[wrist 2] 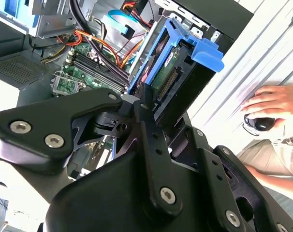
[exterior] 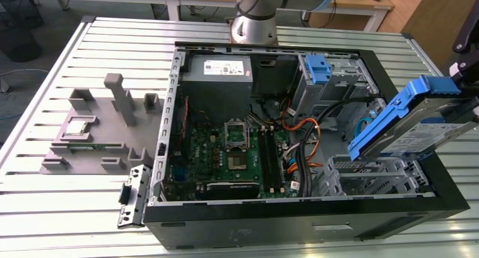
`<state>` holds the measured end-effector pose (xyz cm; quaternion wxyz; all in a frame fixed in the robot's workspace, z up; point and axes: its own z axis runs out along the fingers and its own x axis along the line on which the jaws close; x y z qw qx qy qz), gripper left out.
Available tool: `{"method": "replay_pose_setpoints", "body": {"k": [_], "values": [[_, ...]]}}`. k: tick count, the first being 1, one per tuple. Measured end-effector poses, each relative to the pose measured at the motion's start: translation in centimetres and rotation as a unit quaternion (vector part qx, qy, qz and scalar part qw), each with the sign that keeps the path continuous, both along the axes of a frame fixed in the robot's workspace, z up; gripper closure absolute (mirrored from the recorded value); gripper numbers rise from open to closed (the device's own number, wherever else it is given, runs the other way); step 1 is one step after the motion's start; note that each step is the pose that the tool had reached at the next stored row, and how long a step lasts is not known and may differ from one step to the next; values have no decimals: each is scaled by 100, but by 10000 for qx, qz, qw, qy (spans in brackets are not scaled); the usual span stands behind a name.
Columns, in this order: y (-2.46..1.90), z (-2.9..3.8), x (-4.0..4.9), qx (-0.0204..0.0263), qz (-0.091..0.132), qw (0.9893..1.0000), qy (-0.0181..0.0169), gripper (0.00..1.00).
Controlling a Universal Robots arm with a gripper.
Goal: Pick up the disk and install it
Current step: 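Insert the disk into the insertion slot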
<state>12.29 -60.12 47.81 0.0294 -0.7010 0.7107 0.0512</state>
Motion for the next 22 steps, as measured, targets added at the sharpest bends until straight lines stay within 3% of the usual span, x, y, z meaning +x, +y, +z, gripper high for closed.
{"method": "replay_pose_setpoints", "body": {"k": [13,18,22], "values": [[12,154,-6,-31,0,10000,-42,65],[12,117,-24,-34,0,9999,-106,65],[11,88,-45,-34,0,9999,-115,65]]}}
